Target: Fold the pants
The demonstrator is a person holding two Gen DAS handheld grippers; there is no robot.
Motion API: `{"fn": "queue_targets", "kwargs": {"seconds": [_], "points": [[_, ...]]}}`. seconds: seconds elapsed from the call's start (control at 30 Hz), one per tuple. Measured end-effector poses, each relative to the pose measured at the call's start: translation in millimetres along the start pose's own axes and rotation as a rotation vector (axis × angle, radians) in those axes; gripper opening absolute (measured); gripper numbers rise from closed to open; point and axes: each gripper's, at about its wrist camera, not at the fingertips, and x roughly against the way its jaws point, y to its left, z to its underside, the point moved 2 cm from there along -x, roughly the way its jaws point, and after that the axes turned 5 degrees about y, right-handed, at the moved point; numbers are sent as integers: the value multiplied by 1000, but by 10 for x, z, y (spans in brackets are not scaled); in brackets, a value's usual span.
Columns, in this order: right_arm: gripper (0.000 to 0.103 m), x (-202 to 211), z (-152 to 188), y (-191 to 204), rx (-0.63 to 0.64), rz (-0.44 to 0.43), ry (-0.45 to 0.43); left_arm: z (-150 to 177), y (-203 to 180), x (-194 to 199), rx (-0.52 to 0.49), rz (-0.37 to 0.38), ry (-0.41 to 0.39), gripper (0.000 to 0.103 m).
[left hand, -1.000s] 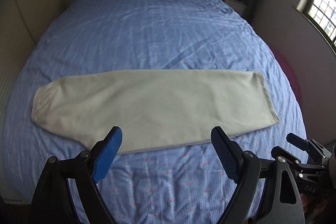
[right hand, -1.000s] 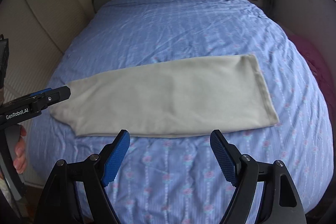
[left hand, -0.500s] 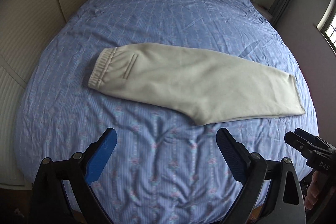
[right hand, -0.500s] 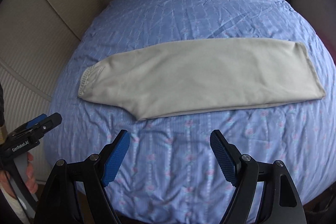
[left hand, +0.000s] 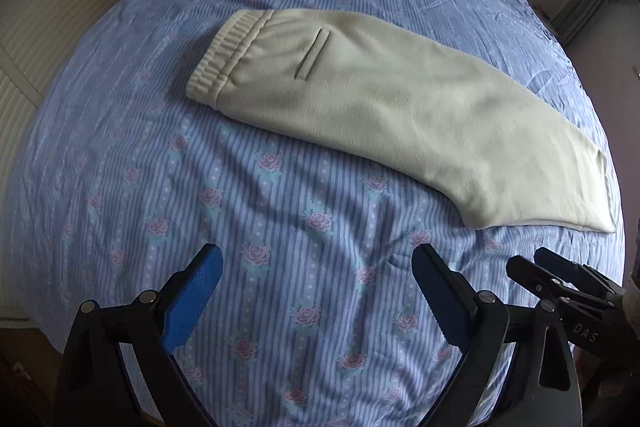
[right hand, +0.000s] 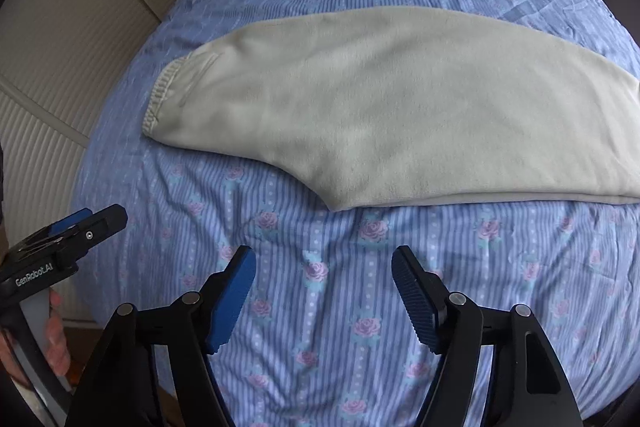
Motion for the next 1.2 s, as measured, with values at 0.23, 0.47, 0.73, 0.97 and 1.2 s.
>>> {"fn": "queue_targets", "kwargs": {"seconds": [0.23, 0.47, 0.73, 0.97, 1.2], "points": [[62, -541, -121, -96, 23, -5, 78, 106, 48, -329, 106, 2, 35, 97], [54, -689, -320, -25, 73, -36, 86, 144, 142, -368, 192, -5, 43, 97], [54, -689, -452, -72, 65, -86, 70, 156, 196, -288, 225, -20, 31, 97], [52, -753, -498, 73, 140, -68, 53, 176, 183, -266, 201, -51, 28, 97], [48, -855, -549, 189, 210, -46, 86, 205, 314, -220, 232, -72, 37, 97]]}}
